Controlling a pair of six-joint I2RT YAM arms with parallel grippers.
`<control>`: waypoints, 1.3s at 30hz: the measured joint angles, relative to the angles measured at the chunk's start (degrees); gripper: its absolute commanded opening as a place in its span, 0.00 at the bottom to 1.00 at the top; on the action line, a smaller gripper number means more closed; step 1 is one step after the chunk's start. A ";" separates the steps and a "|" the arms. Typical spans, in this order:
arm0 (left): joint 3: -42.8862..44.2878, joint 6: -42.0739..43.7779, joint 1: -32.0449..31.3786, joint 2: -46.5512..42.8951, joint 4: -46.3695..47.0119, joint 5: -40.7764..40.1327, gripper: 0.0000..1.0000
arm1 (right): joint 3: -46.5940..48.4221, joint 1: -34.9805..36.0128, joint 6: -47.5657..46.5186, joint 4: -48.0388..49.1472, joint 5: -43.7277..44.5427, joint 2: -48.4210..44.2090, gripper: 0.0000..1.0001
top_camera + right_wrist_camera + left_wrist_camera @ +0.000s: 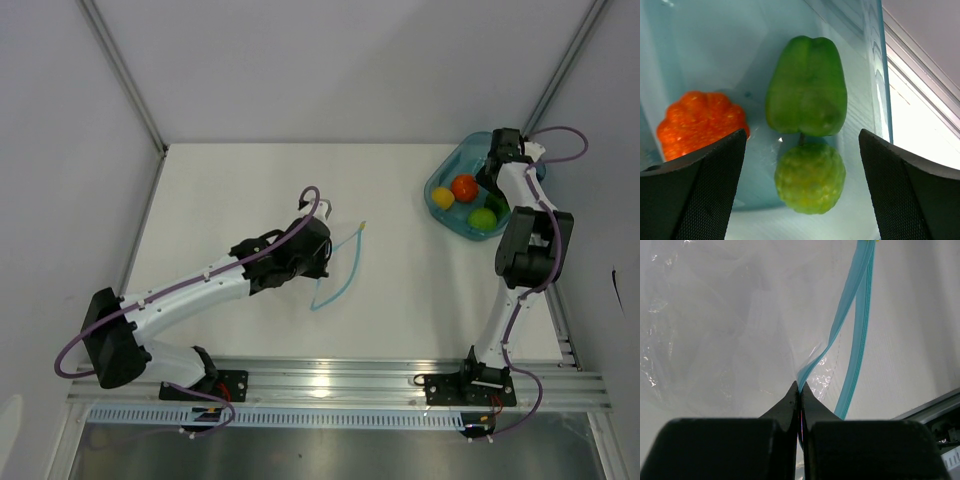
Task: Place the food in the zip-top bag and seal the zipper
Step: Pick up the fake vegetable from the bin.
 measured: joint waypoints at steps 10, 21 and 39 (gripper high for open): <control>-0.24 0.00 0.00 0.00 0.48 0.61 0.01 | 0.48 -0.92 -0.24 0.24 0.68 3.96 0.89; -0.31 -0.02 0.00 0.00 0.48 0.57 0.01 | 0.90 -0.92 -1.07 2.29 0.07 7.26 0.63; 1.64 0.59 0.00 0.15 -2.19 3.56 0.01 | 1.79 8.85 -5.18 1.03 1.03 -9.53 0.39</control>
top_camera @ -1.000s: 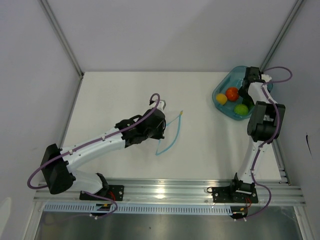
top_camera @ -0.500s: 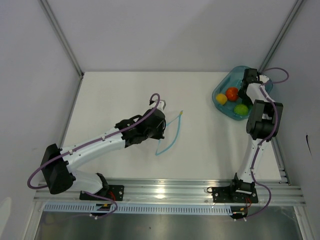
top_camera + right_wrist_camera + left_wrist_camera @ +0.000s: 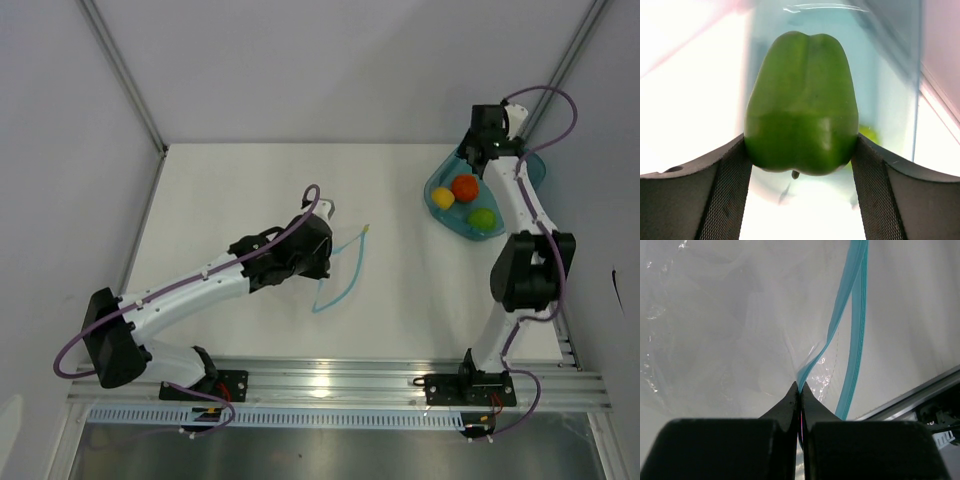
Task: Place the food in the zip-top bag and seal the zipper
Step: Pick up the fake vegetable from the bin, then place the fake vegetable in the zipper food storage bag.
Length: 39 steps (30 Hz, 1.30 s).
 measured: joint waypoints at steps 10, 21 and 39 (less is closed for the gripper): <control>6.51 2.05 0.04 1.79 -3.91 4.61 0.01 | -20.46 19.30 1.62 0.37 -12.50 -38.18 0.36; 8.22 2.38 0.74 1.79 -6.86 11.15 0.01 | -42.75 33.46 6.05 -4.22 -33.29 -60.39 0.33; 12.04 1.40 0.72 3.37 -7.28 15.58 0.01 | -51.98 39.69 16.33 -2.60 -46.60 -68.37 0.34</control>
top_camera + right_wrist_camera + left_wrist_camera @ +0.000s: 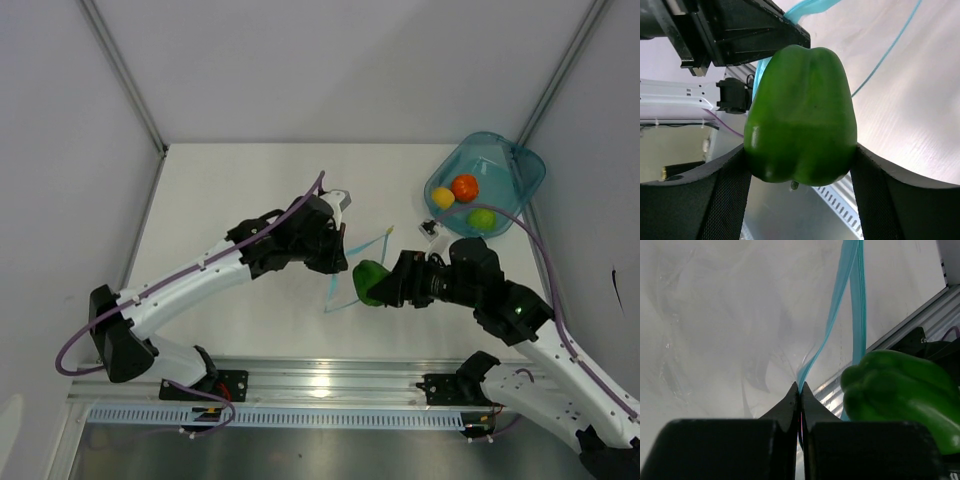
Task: Place the food in the zip-top bag and seal the zipper
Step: Place the fake vegetable in the zipper food storage bag.
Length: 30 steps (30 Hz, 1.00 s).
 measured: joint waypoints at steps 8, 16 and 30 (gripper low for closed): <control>-4.44 -0.76 -1.66 -2.40 4.00 -1.03 0.01 | -4.31 0.04 9.79 4.81 -1.77 3.78 0.38; -9.62 -2.60 -4.09 -7.76 7.41 -4.31 0.01 | -6.51 -0.02 16.87 7.34 1.60 4.44 0.42; -8.20 -9.25 -6.03 -6.19 8.79 -4.31 0.01 | -6.60 -0.02 19.61 12.57 8.96 8.63 0.49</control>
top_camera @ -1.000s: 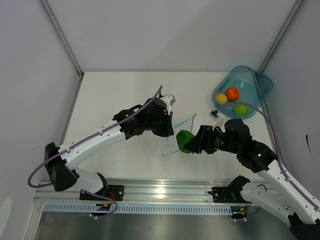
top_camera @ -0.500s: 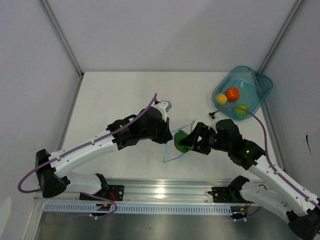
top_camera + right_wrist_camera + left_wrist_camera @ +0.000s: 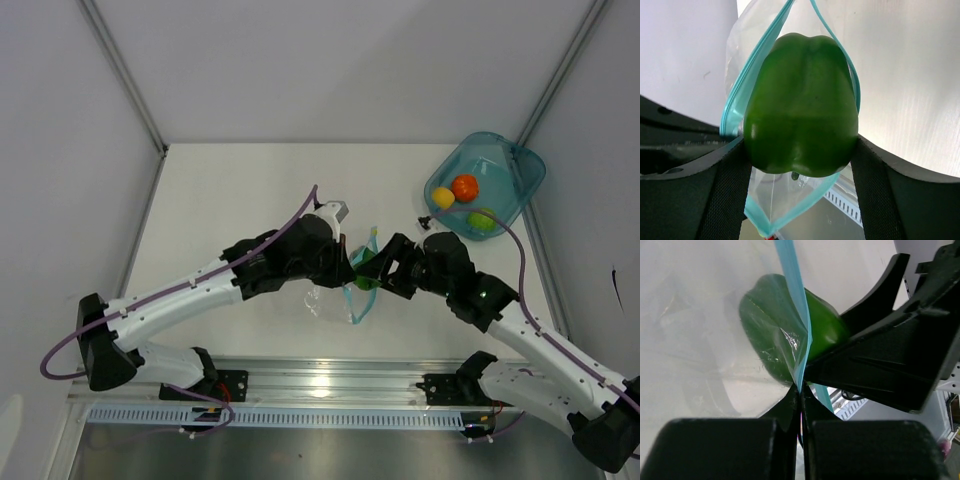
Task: Place the food in the zip-top bag and seal the zipper
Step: Place the fake vegetable in the zipper food storage bag.
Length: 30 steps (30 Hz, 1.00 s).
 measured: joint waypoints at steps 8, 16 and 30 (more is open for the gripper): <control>0.26 -1.44 -0.24 0.46 0.44 0.68 0.01 | 0.02 0.85 -0.76 1.16 1.77 2.03 0.57; 0.26 -1.79 -0.37 0.46 0.24 0.66 0.00 | 0.24 1.46 -3.58 -0.11 3.04 2.03 0.81; 0.26 -1.77 -0.39 0.44 0.02 -0.11 0.01 | 0.70 1.90 -6.82 -4.66 3.89 -0.79 0.99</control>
